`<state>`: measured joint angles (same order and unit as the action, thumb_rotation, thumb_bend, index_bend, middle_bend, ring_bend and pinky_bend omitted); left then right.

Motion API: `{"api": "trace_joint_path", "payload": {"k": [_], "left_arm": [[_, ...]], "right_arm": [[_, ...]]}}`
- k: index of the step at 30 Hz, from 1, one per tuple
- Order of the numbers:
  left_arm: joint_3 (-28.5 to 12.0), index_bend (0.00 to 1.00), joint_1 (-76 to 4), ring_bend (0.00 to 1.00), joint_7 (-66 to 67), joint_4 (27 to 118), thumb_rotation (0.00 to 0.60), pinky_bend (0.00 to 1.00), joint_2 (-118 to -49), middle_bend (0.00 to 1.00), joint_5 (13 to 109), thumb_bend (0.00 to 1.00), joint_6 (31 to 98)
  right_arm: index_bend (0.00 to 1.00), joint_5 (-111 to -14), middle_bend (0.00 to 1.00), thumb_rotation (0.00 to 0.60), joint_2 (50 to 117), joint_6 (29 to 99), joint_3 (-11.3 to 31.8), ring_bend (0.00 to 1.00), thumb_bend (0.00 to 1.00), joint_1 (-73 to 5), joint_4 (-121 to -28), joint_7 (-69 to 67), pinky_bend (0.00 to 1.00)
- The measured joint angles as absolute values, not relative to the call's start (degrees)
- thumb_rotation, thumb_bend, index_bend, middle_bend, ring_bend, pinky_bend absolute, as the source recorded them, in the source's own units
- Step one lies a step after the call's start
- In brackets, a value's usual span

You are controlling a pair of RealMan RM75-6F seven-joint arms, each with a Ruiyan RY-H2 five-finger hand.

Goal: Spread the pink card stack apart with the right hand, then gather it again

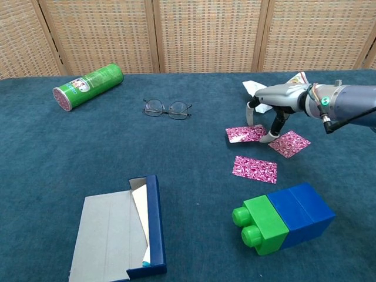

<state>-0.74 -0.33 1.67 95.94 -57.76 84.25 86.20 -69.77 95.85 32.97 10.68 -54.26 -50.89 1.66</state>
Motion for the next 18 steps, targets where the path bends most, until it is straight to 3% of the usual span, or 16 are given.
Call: {"api": "trace_joint_path", "payload": {"k": [18], "left_arm": [[-0.48,0.0,0.15,0.0,2.68,97.55,0.6,0.0,-57.2,0.0,85.3,0.12,87.46]], "right_arm": [[0.44,-74.02,0.21,0.6,88.19,35.67,6.06,0.0,0.38,-48.89,-54.7,-1.71,0.0]]}}
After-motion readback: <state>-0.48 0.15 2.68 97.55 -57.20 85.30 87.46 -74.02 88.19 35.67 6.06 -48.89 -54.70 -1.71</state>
